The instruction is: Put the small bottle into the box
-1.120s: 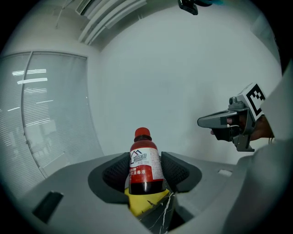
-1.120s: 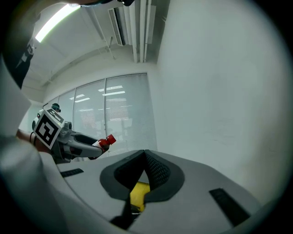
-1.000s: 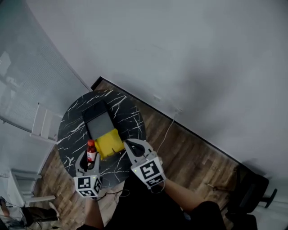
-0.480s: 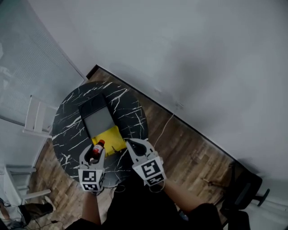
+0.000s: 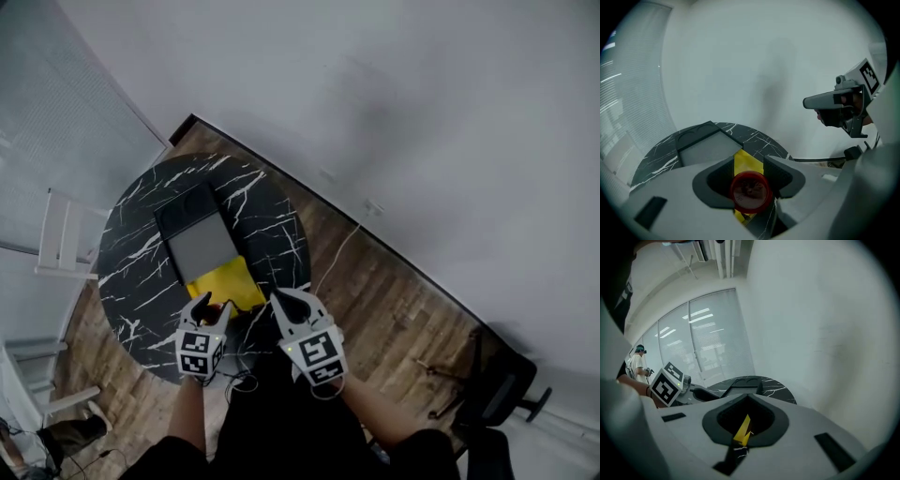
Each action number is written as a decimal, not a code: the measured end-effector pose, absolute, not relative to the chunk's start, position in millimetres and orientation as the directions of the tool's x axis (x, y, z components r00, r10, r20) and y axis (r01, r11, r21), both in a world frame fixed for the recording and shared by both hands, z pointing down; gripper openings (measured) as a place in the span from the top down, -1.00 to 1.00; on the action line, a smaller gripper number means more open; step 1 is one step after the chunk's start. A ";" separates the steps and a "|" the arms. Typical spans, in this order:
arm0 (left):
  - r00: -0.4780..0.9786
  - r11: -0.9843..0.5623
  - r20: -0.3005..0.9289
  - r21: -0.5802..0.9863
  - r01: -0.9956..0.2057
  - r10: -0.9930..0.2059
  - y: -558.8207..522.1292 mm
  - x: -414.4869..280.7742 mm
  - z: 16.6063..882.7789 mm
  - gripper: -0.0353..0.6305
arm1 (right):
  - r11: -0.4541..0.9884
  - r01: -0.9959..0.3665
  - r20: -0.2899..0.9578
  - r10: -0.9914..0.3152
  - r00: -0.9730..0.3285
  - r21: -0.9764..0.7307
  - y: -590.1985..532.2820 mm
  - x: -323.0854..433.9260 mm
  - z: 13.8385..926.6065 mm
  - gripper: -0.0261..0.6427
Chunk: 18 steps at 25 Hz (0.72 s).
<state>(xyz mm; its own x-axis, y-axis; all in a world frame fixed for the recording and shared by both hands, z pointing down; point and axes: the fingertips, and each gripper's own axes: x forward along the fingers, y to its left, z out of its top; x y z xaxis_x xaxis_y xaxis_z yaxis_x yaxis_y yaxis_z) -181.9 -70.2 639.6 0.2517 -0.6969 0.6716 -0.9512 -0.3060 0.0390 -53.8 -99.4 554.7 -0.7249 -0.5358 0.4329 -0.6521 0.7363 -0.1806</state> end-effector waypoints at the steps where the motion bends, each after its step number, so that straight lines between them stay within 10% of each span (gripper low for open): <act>1: 0.255 -0.310 0.681 0.043 -0.950 -0.686 -69.7 -180.6 645.8 0.32 | 0.732 -0.657 0.439 -0.537 -0.720 -0.182 -99.9 -54.4 557.2 0.94; 18: 0.379 -0.399 0.688 0.140 -0.906 -0.619 -114.5 -154.8 683.0 0.32 | 0.663 -0.725 0.515 -0.563 -0.647 -0.187 -104.3 -47.6 586.2 0.94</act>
<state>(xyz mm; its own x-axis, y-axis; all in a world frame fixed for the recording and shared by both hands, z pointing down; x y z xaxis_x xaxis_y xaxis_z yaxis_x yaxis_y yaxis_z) -154.8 -114.5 683.0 0.3792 -0.6189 0.6879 -0.9061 -0.3991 0.1404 -47.6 -104.3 586.2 -0.6469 -0.5627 0.5147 -0.7253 0.6625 -0.1872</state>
